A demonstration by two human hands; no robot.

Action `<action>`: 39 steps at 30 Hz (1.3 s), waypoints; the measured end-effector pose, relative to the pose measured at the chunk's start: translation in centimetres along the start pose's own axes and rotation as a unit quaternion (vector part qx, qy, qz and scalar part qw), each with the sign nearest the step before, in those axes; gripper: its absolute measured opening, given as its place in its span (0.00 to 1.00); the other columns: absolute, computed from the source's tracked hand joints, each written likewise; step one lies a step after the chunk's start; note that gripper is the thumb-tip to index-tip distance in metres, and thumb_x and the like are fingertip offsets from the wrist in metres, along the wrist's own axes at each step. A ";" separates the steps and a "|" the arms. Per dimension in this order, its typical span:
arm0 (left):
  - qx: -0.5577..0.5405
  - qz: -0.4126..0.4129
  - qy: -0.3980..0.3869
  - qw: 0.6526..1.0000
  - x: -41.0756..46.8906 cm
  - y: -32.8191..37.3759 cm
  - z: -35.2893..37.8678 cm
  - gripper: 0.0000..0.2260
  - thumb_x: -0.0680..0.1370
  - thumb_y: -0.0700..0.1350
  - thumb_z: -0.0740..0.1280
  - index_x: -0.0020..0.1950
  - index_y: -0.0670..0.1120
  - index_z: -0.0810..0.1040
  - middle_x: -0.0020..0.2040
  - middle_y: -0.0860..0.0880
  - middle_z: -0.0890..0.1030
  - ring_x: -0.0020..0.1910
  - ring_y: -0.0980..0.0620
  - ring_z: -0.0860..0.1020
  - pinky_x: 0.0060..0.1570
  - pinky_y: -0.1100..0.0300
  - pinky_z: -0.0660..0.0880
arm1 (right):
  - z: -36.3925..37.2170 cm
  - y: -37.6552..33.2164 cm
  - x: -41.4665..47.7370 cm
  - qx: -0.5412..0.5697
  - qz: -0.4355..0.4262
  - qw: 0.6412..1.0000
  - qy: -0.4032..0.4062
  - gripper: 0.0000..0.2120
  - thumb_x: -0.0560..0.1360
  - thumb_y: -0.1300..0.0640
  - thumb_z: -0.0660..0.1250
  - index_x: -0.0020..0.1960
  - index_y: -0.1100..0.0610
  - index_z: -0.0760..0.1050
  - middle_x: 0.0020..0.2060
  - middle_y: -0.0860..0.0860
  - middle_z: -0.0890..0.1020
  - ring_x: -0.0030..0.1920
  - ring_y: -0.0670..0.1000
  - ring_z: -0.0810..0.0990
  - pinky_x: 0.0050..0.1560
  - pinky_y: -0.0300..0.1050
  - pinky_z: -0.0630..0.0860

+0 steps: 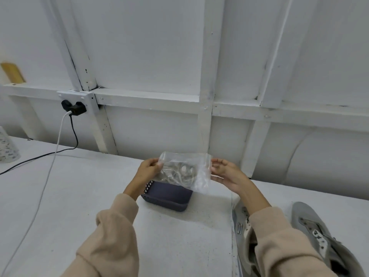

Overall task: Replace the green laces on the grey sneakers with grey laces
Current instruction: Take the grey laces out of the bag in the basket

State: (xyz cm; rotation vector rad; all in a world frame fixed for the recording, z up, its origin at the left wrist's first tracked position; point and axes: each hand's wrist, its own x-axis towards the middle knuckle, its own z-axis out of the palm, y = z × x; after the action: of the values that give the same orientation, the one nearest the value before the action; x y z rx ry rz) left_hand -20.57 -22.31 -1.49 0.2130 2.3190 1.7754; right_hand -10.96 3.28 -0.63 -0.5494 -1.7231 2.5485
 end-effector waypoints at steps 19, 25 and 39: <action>-0.045 -0.010 -0.077 0.996 -4.5 -0.8 7.0 0.10 0.84 0.42 0.58 0.53 0.43 0.79 0.51 0.40 0.81 0.49 0.45 0.79 0.56 0.46 0.77 | -4.9 1.9 -7.0 -0.014 -0.119 0.983 0.139 0.16 0.68 0.79 0.68 0.46 0.59 0.73 0.39 0.56 0.80 0.39 0.52 0.80 0.38 0.40 0.80; -0.081 -0.006 -0.093 0.992 -5.2 -0.3 7.0 0.11 0.84 0.42 0.56 0.59 0.44 0.77 0.57 0.40 0.80 0.55 0.44 0.79 0.58 0.45 0.77 | -5.6 3.0 -7.3 -0.110 -0.159 0.962 0.191 0.07 0.70 0.72 0.71 0.44 0.62 0.82 0.39 0.57 0.83 0.40 0.53 0.81 0.42 0.38 0.79; -0.228 -0.058 -0.246 0.940 -6.8 0.1 7.1 0.14 0.82 0.47 0.60 0.66 0.46 0.70 0.63 0.43 0.76 0.58 0.37 0.79 0.53 0.38 0.78 | -3.8 2.7 -7.7 -0.242 0.000 0.969 0.042 0.21 0.68 0.55 0.78 0.60 0.51 0.79 0.51 0.53 0.83 0.49 0.51 0.81 0.42 0.42 0.78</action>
State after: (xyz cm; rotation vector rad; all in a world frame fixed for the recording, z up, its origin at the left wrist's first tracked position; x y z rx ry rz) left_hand -12.17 -17.29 -2.61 0.3784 1.5084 1.8760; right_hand -2.13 4.04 -2.17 -0.6542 -2.3137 2.0554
